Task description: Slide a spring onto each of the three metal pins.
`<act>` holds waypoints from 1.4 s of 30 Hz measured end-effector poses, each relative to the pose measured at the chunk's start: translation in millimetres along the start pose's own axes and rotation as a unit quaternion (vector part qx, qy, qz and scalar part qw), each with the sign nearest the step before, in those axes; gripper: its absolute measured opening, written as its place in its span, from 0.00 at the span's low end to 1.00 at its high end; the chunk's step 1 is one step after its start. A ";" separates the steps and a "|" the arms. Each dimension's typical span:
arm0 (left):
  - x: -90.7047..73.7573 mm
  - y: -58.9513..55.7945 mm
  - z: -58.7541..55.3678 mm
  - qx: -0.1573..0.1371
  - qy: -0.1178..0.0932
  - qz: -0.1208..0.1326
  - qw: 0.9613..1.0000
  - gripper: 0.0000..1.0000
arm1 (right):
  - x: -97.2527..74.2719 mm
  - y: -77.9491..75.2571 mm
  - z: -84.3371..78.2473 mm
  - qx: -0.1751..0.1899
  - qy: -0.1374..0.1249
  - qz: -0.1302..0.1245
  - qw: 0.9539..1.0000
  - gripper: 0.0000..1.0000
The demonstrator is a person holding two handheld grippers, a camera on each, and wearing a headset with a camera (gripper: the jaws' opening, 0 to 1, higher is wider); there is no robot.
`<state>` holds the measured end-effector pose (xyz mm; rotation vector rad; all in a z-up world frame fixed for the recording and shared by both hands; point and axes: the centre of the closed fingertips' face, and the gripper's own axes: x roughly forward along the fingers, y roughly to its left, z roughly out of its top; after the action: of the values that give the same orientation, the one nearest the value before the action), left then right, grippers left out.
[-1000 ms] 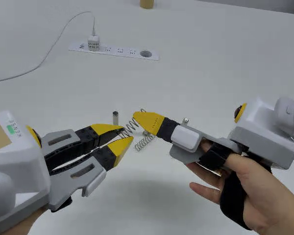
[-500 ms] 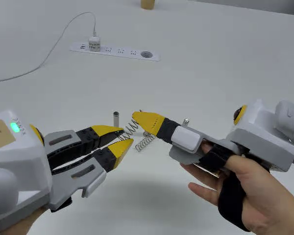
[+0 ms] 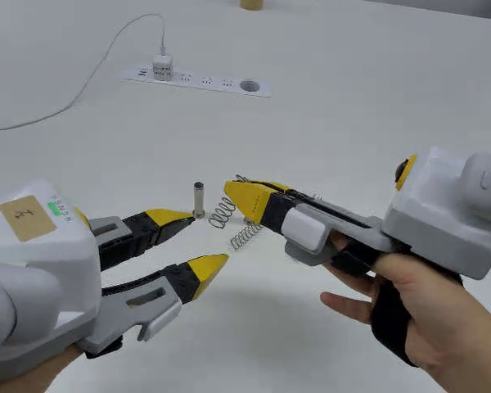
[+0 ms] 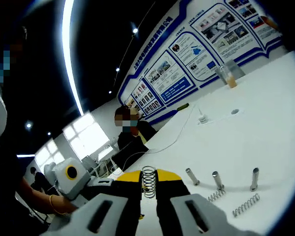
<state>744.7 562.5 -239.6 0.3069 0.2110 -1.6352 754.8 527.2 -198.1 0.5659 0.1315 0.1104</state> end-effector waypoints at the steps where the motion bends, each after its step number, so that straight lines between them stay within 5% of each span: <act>1: -0.1 0.2 -1.2 -0.001 0.003 0.001 1.000 0.33 | 1.4 -2.6 1.8 -0.018 0.001 -0.004 1.000 0.11; 9: 1.1 0.1 -10.1 -0.011 0.018 0.005 1.000 0.46 | 16.9 -13.5 9.2 -0.102 0.012 -0.020 0.994 0.11; 42: 3.6 4.1 -31.3 -0.046 0.045 0.006 0.998 0.81 | 77.9 -63.1 0.8 -0.158 0.025 -0.062 0.985 0.11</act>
<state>750.8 568.7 -270.1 0.3123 0.3504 -1.5952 836.0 484.8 -238.8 0.2364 0.1933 0.0225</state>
